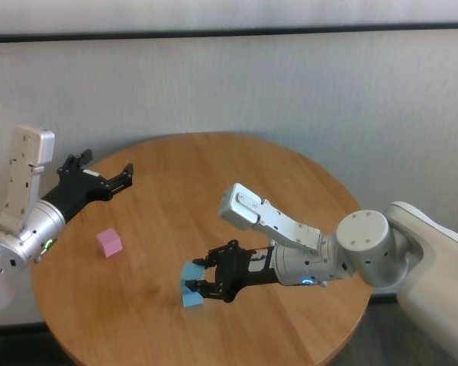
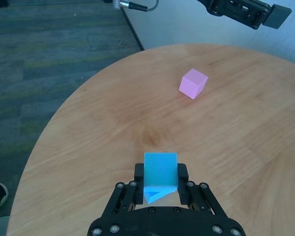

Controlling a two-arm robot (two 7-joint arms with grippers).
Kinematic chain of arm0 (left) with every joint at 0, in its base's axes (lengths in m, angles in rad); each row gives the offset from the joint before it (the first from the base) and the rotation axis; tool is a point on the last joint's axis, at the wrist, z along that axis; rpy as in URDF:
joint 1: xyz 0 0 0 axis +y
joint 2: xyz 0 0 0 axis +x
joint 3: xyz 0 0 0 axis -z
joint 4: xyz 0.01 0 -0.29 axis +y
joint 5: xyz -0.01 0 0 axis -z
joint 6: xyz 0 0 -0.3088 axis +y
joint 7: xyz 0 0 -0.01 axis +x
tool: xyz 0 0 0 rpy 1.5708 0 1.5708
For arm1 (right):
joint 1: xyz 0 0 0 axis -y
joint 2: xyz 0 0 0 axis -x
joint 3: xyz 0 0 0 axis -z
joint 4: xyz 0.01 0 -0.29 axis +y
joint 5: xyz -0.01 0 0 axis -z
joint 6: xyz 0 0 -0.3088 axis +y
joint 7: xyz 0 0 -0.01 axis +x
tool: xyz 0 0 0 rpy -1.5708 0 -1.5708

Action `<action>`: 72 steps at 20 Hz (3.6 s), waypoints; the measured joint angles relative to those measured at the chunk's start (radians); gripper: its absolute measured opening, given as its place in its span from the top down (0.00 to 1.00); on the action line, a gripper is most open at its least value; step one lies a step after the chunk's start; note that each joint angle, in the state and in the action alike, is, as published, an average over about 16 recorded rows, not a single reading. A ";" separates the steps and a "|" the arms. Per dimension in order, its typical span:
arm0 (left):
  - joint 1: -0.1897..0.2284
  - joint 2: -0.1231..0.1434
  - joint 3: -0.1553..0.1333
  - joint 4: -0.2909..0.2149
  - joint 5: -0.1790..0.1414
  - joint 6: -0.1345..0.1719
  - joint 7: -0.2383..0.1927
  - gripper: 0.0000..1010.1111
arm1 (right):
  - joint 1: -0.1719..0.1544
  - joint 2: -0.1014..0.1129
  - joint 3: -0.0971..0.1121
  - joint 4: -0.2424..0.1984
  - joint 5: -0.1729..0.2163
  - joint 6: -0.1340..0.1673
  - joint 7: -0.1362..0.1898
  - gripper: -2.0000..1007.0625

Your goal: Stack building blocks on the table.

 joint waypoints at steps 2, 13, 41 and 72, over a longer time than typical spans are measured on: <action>0.000 0.000 0.000 0.000 0.000 0.000 0.000 0.01 | 0.005 -0.003 -0.003 0.007 -0.002 0.001 0.002 0.63; 0.000 0.000 0.000 0.000 0.000 0.000 0.000 0.01 | 0.020 -0.012 -0.015 0.026 -0.013 0.001 0.007 0.63; 0.000 0.000 0.000 0.000 0.000 0.000 0.000 0.01 | -0.006 0.010 0.022 -0.017 0.021 -0.014 -0.014 0.05; 0.128 0.137 -0.037 -0.237 -0.040 0.172 -0.122 0.01 | -0.132 0.069 0.212 -0.125 0.053 -0.051 -0.316 0.01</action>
